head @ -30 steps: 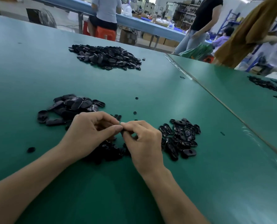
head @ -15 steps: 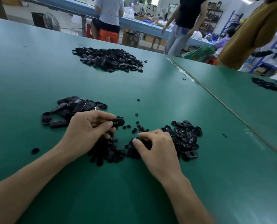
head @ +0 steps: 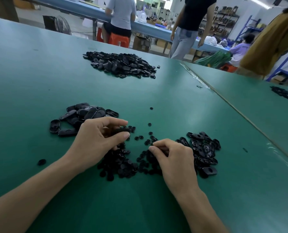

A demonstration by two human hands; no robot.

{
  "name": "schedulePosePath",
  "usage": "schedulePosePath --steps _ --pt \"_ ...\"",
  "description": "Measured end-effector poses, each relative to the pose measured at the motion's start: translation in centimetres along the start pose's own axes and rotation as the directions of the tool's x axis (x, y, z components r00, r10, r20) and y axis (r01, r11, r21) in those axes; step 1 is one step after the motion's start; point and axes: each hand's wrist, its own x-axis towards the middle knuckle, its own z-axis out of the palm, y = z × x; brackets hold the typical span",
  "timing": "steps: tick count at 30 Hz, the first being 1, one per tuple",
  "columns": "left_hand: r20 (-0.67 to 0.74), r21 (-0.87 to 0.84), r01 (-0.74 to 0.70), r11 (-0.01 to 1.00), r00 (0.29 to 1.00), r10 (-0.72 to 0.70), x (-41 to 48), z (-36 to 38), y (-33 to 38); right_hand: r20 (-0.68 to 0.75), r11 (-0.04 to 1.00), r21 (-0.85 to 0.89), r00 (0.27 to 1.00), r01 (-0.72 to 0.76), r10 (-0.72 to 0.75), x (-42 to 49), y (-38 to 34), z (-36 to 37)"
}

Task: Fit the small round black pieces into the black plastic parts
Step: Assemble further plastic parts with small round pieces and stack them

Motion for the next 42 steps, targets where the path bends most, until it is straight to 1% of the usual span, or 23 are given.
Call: schedulePosePath --steps 2,5,8,12,15,20,24,28,34,37,42 --pt "0.011 0.026 -0.025 0.999 1.0 0.025 -0.1 0.0 0.2 -0.013 1.0 -0.004 1.0 0.003 -0.003 0.0 0.1 -0.1" --pt "-0.004 0.045 -0.047 0.998 0.999 0.047 -0.1 0.0 0.3 -0.05 0.999 -0.003 0.997 0.053 -0.053 0.0 -0.2 -0.1" --pt "-0.047 0.041 -0.075 0.996 0.996 0.076 -0.2 0.2 0.4 -0.073 0.994 0.059 0.993 0.092 -0.088 0.0 -0.5 -0.1" --pt "-0.103 0.058 -0.102 0.993 0.989 0.108 -0.2 0.3 0.3 -0.064 0.984 0.17 0.997 0.06 -0.05 0.0 -0.4 -0.1" --pt "-0.102 0.078 -0.105 0.991 0.988 0.113 -0.2 0.3 0.3 -0.051 0.978 0.195 0.996 0.076 -0.067 -0.1 -0.7 0.0" --pt "-0.106 0.081 -0.083 0.993 0.99 0.092 0.0 0.2 0.2 -0.004 0.984 0.162 0.997 0.079 -0.079 -0.1 -0.8 0.1" --pt "-0.115 -0.005 -0.056 0.998 0.992 0.055 -0.1 0.3 0.2 -0.037 0.993 0.088 0.996 0.078 -0.075 0.0 -0.7 -0.2" --pt "-0.147 0.003 -0.067 0.998 0.987 0.066 0.0 0.2 0.1 -0.031 0.995 0.056 0.996 0.084 -0.082 0.1 -0.9 -0.4" --pt "-0.101 -0.015 -0.075 0.997 0.992 0.073 -0.2 0.3 0.2 -0.003 0.996 0.009 0.996 0.084 -0.084 0.0 -0.9 -0.2" --pt "-0.102 -0.027 -0.063 0.998 0.993 0.06 -0.1 0.3 0.1 0.024 0.998 0.01 0.997 0.066 -0.067 0.0 -0.9 -0.2" --pt "-0.096 -0.013 -0.065 0.998 0.993 0.064 0.0 0.2 0.1 0.047 0.994 -0.053 0.995 0.091 -0.088 0.1 -1.1 -0.1"
